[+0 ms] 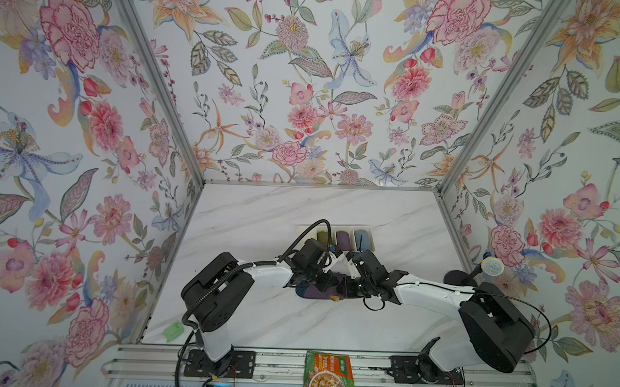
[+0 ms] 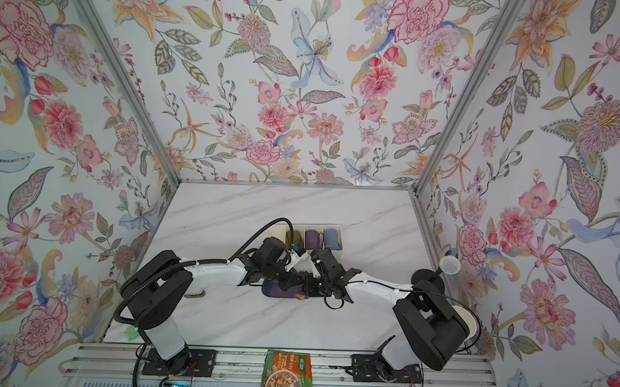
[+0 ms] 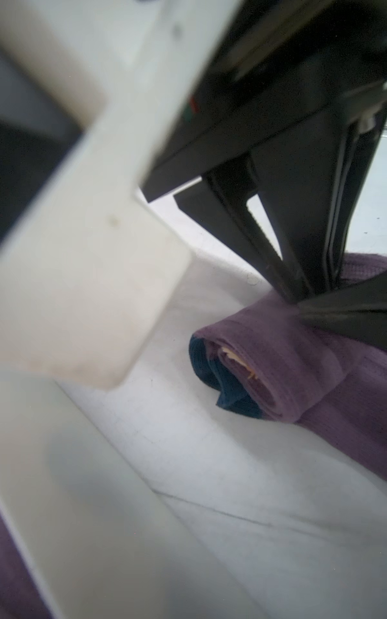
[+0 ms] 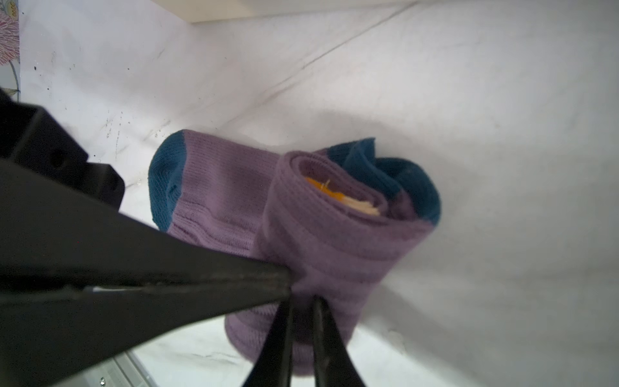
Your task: Roll the socks
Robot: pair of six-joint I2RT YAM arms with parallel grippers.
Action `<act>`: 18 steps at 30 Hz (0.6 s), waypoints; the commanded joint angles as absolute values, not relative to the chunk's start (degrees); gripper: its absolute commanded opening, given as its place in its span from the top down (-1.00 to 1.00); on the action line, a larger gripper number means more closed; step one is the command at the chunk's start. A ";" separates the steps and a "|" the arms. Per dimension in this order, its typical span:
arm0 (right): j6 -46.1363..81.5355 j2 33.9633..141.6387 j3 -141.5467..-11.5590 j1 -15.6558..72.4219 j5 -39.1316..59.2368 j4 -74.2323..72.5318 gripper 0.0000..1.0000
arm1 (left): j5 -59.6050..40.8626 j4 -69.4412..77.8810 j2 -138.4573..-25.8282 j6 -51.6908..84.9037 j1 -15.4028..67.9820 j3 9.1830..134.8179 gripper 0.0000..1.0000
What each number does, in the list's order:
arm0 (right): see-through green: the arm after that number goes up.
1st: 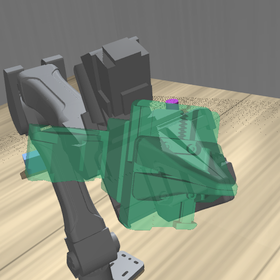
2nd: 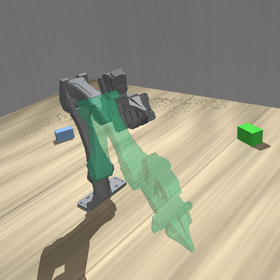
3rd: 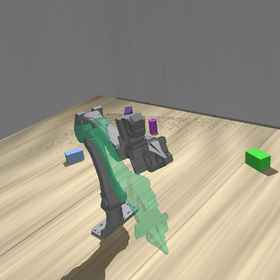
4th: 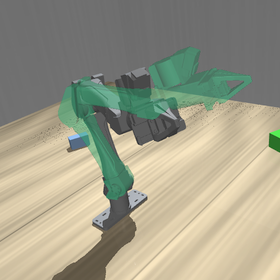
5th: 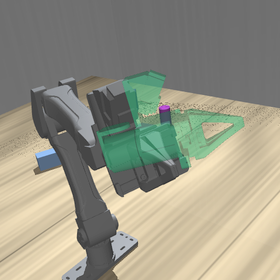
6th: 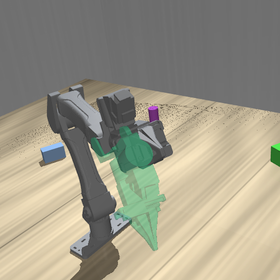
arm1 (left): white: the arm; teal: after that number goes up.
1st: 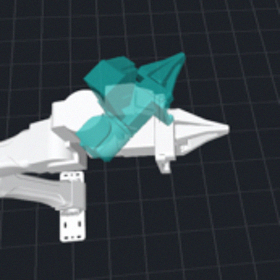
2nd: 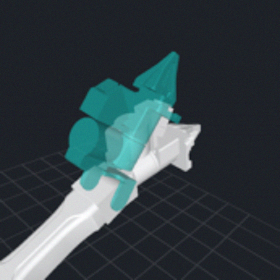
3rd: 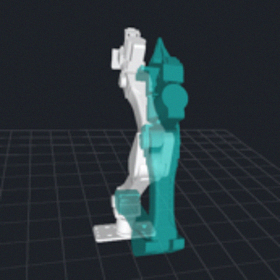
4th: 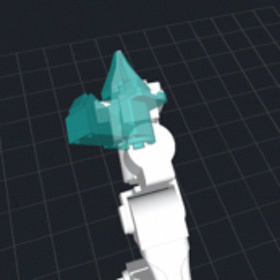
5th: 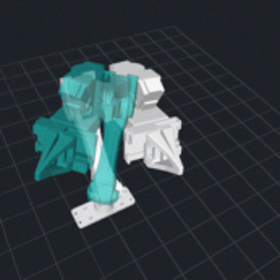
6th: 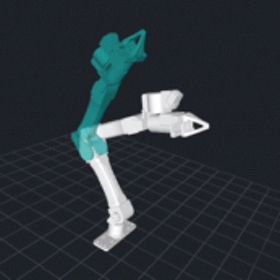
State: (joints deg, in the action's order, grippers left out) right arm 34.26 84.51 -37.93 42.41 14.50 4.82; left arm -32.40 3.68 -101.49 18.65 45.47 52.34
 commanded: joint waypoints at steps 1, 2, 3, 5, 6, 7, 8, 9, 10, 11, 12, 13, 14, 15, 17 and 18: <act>33.14 85.73 -38.76 42.83 13.70 6.69 0.70 | -29.62 0.03 -103.76 17.06 46.22 53.44 1.00; 33.08 85.75 -38.84 42.85 13.69 6.68 0.70 | -29.18 -0.30 -104.03 16.89 46.23 53.44 1.00; 33.05 85.72 -38.85 42.82 13.70 6.68 0.70 | -28.85 -0.64 -104.30 16.71 46.26 53.44 1.00; 33.05 85.72 -38.85 42.89 13.68 6.50 0.70 | -28.40 -0.85 -104.69 16.61 46.32 53.18 1.00; 33.18 85.73 -38.84 42.86 13.71 6.43 0.70 | -28.30 -0.86 -104.91 16.61 46.40 53.01 1.00; 33.14 85.64 -38.77 42.80 13.84 6.34 0.69 | -28.22 -0.80 -105.11 16.61 46.41 52.83 1.00; 33.13 85.54 -38.76 42.72 13.99 6.12 0.68 | -28.15 -0.71 -105.27 16.61 46.46 52.59 1.00; 33.27 85.28 -38.67 42.70 14.35 5.71 0.67 | -28.00 -0.64 -105.44 16.61 46.49 52.32 1.00; 33.40 84.88 -38.52 42.49 14.87 5.23 0.63 | -27.95 -0.57 -105.55 16.61 46.49 52.08 1.00; 33.57 84.50 -38.35 42.37 15.59 4.57 0.61 | -27.92 -0.38 -105.64 16.69 46.50 51.83 1.00; 33.84 83.73 -38.03 42.20 16.45 3.88 0.58 | -27.86 -0.28 -105.73 16.70 46.50 51.56 1.00; 34.26 82.84 -37.66 41.83 17.32 3.02 0.54 | -27.78 -0.15 -105.81 16.78 46.49 51.34 1.00; 34.58 82.08 -37.30 41.58 17.99 2.30 0.50 | -27.77 -0.01 -105.82 16.79 46.50 51.12 1.00; 35.03 81.01 -36.81 41.18 18.73 1.58 0.46 | -27.61 0.06 -105.90 16.79 46.53 50.98 1.00; 35.95 79.04 -35.77 40.26 20.26 0.59 0.39 | -27.52 0.35 -105.90 16.79 46.49 50.67 1.00; 36.40 78.04 -35.00 39.65 20.93 0.21 0.36 | -27.36 0.65 -105.91 16.79 46.49 50.50 1.00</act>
State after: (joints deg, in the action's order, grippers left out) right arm 35.22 80.99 -36.60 40.58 17.78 2.79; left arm -30.87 4.10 -103.31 17.78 45.84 52.64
